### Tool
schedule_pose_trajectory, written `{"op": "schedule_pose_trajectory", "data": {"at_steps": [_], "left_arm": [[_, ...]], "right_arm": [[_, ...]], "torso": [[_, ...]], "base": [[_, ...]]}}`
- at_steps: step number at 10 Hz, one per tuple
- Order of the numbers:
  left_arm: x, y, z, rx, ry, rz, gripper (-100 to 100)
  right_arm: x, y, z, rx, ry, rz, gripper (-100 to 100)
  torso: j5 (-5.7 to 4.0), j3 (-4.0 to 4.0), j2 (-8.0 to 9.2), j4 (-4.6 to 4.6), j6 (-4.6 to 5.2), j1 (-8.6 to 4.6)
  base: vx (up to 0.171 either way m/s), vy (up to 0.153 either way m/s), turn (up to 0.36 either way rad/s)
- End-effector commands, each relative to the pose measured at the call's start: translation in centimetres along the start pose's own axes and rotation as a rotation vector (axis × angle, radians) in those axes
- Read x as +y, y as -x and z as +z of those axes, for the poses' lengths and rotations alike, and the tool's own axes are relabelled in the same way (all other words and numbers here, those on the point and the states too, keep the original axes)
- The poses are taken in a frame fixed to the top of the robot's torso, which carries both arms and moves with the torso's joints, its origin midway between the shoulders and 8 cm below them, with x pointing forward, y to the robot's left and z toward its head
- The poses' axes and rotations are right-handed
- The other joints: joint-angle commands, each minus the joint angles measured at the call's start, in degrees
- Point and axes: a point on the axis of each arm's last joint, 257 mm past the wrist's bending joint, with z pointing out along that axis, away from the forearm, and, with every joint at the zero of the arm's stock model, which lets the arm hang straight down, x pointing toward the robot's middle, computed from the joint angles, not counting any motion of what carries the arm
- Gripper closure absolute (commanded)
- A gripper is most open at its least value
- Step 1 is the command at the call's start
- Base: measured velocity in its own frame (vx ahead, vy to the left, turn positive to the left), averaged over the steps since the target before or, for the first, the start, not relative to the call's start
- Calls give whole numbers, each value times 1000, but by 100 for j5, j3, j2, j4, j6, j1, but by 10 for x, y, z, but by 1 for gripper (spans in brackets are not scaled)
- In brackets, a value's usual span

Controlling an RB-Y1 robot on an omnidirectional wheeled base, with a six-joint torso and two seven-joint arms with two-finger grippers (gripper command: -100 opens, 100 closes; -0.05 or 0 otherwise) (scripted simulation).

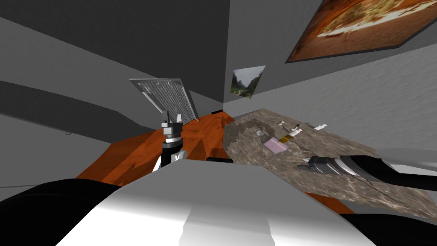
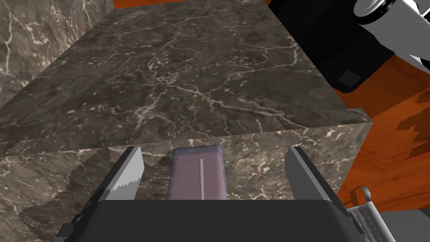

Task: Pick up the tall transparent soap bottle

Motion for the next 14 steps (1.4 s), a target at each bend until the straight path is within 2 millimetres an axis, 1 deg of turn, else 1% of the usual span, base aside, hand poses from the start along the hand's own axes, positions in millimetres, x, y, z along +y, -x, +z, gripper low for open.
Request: {"op": "schedule_pose_trajectory", "data": {"at_steps": [1,3,5,6,7,8,11,14], "left_arm": [[0,0,0,0,0,0,0],[0,0,0,0,0,0,0],[0,0,0,0,0,0,0],[0,0,0,0,0,0,0],[0,0,0,0,0,0,0],[0,0,0,0,0,0,0],[0,0,0,0,0,0,0],[0,0,0,0,0,0,0]], "right_arm": [[-1,-9,-3,20,-1,8,-100],[-2,-16,-5,44,-2,3,-100],[-3,-19,-8,60,-4,-7,-100],[-8,-4,-15,49,-12,-25,-100],[-8,1,-15,40,-12,-25,-100],[-8,1,-15,40,-12,-25,-100],[-7,18,-14,11,-11,-29,-100],[-4,35,-14,-22,-6,-39,-100]], "torso": [[0,0,0,0,0,0],[-2,6,9,2,-3,-8],[-1,4,6,2,-1,-4],[-2,8,13,3,-1,-8],[0,-5,-10,-2,-8,1],[6,-31,-56,-12,-9,32],[17,-66,-113,-28,-11,68],[16,-65,-111,-27,-12,65]], "base": [[-140,-83,-70],[-135,-93,2],[-139,-89,-26],[-71,-72,135],[61,24,146],[77,49,-4],[154,87,80],[148,81,69]]}}
